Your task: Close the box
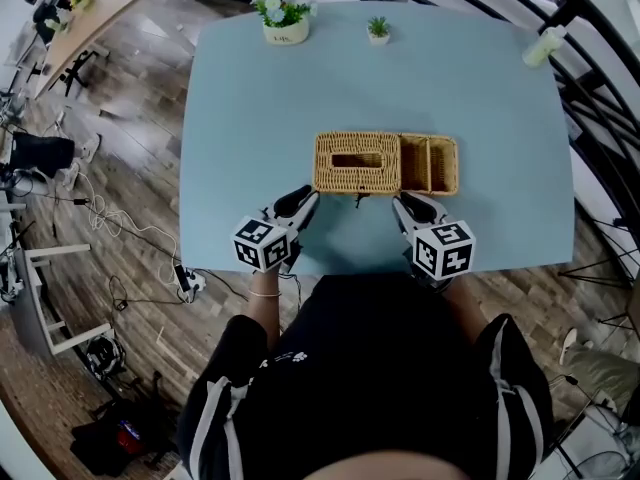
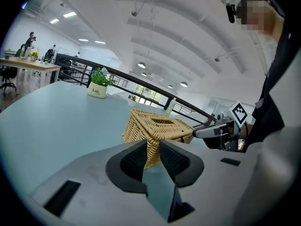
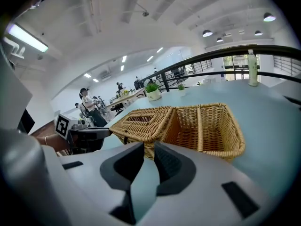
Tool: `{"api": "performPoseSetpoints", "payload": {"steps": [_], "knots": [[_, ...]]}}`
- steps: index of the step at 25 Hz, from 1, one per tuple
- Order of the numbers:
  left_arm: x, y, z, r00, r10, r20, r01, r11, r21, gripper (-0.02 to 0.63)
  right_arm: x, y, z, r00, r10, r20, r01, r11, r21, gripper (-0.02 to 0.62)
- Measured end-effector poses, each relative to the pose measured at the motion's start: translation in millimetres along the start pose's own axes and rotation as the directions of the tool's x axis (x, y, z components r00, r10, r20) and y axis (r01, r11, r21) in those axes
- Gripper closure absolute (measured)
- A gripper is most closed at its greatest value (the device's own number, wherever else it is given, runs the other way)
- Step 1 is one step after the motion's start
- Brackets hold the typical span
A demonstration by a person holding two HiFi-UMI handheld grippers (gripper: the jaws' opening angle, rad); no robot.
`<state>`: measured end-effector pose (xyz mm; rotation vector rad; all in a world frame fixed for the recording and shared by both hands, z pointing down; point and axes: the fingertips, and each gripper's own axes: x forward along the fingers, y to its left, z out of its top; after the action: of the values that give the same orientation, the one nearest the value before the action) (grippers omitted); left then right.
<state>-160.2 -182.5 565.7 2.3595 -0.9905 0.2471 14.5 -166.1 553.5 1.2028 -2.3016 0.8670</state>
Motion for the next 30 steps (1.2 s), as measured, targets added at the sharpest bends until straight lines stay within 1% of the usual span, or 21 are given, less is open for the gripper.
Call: {"api": "performPoseSetpoints", "payload": {"steps": [3, 5, 7, 9, 13, 15, 18, 21, 24, 27, 30], "knots": [[-6.5, 3.4, 2.9, 1.0, 0.027, 0.015, -0.027, 1.0, -0.013, 0.52, -3.8, -5.3, 3.5, 0.999, -0.025, 0.022, 0.024, 1.0, 0.014, 0.529], [-12.7, 5.3, 10.2, 0.998, 0.048, 0.04, -0.048, 0.999, -0.015, 0.52, -6.9, -6.8, 12.7, 0.998, -0.039, 0.058, 0.038, 0.999, 0.02, 0.535], [-17.2, 2.8, 20.3, 0.996, 0.059, 0.063, -0.059, 0.998, 0.005, 0.522, -12.9, -7.5, 26.4, 0.993, -0.053, 0.108, 0.051, 0.998, 0.021, 0.552], [-18.0, -2.9, 30.6, 0.995, 0.059, 0.076, -0.062, 0.997, 0.044, 0.524, -20.6, -7.3, 40.6, 0.985, -0.063, 0.158, 0.061, 0.998, 0.017, 0.566], [-9.3, -17.6, 49.0, 0.995, 0.03, 0.09, -0.041, 0.991, 0.125, 0.536, -32.7, -6.1, 61.3, 0.971, -0.071, 0.226, 0.071, 0.997, 0.011, 0.582], [-3.2, -28.0, 56.5, 0.995, 0.006, 0.097, -0.02, 0.989, 0.149, 0.541, -39.0, -6.8, 68.4, 0.964, -0.077, 0.256, 0.075, 0.997, 0.018, 0.594], [4.8, -46.3, 68.0, 0.993, -0.043, 0.114, 0.022, 0.984, 0.175, 0.561, -49.8, -8.8, 78.8, 0.95, -0.084, 0.302, 0.082, 0.996, 0.02, 0.594], [10.1, -63.3, 73.9, 0.99, -0.086, 0.112, 0.06, 0.975, 0.212, 0.579, -58.7, -10.6, 82.8, 0.937, -0.088, 0.338, 0.087, 0.996, 0.018, 0.595], [9.6, -74.2, 80.9, 0.986, -0.112, 0.122, 0.079, 0.966, 0.245, 0.583, -62.6, -10.0, 83.9, 0.932, -0.086, 0.352, 0.083, 0.996, 0.025, 0.595], [7.0, -81.5, 89.2, 0.983, -0.12, 0.142, 0.082, 0.965, 0.249, 0.583, -65.6, -5.6, 84.9, 0.933, -0.074, 0.353, 0.076, 0.997, 0.008, 0.595], [6.7, -85.3, 89.8, 0.983, -0.127, 0.134, 0.087, 0.959, 0.268, 0.583, -67.8, -3.0, 85.0, 0.935, -0.066, 0.349, 0.073, 0.997, -0.007, 0.595]]}}
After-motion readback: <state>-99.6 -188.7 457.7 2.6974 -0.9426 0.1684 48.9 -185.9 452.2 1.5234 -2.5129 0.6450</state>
